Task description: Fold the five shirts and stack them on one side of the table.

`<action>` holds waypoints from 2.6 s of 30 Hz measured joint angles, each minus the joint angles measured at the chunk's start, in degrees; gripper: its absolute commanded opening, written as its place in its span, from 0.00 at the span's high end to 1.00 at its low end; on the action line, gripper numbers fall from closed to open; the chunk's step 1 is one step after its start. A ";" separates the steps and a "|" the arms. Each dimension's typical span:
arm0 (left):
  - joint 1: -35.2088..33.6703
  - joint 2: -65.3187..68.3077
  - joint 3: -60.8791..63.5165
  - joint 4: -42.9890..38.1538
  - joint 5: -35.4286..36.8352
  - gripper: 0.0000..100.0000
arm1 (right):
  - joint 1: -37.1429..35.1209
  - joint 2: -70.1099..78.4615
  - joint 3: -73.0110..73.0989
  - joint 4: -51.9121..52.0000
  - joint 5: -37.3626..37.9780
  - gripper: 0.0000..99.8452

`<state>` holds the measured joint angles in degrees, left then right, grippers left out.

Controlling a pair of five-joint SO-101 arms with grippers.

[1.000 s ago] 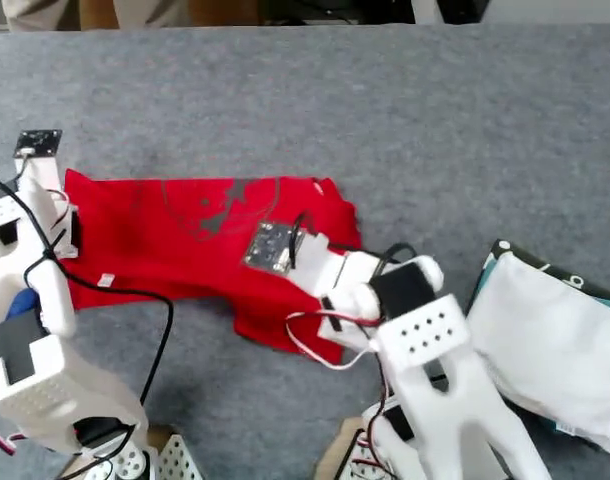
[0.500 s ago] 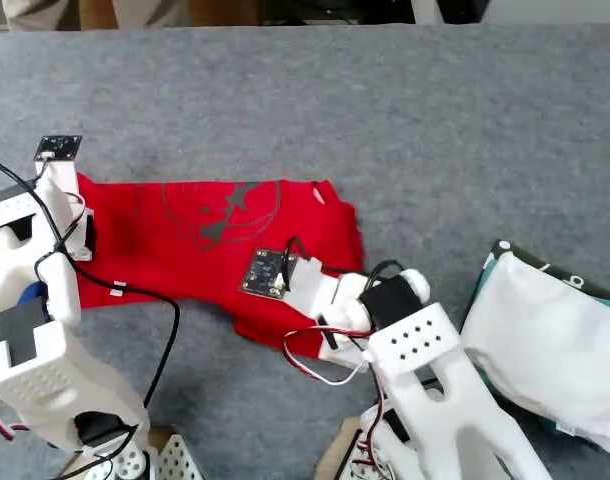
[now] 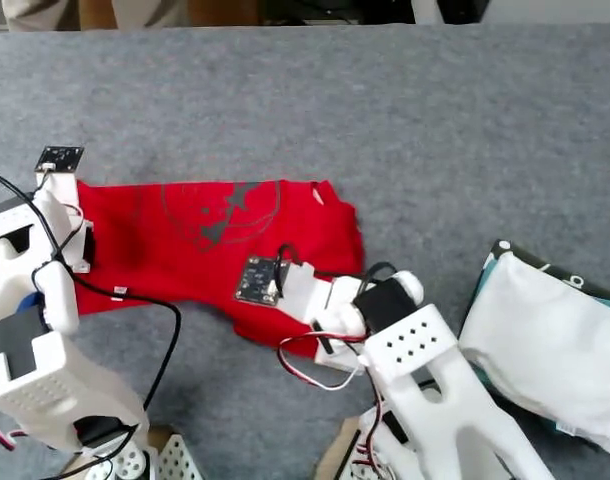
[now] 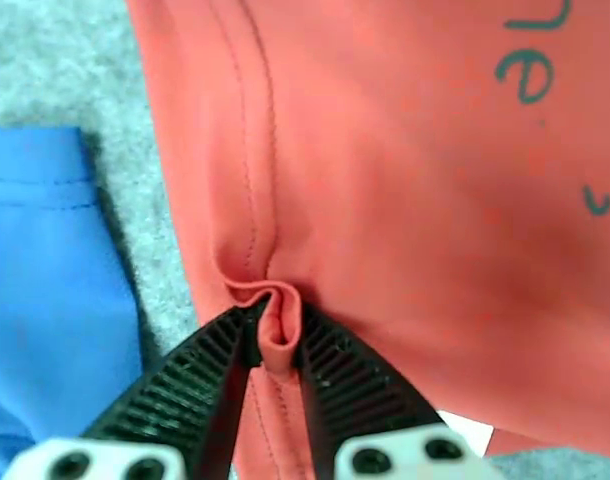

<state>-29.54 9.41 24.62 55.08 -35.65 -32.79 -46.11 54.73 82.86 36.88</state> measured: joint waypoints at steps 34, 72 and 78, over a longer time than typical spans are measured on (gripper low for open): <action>1.05 -17.23 4.48 15.74 -2.64 0.98 | 4.92 0.00 1.76 -1.49 0.35 1.00; -0.35 -17.23 11.08 14.51 -7.30 0.78 | 5.36 0.00 2.99 -2.02 0.97 0.71; -3.87 -17.23 6.77 17.67 -6.59 0.78 | 5.36 0.00 2.90 -1.85 2.46 0.76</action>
<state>-33.41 -7.82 31.38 72.75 -42.24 -27.43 -46.11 57.63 81.01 39.34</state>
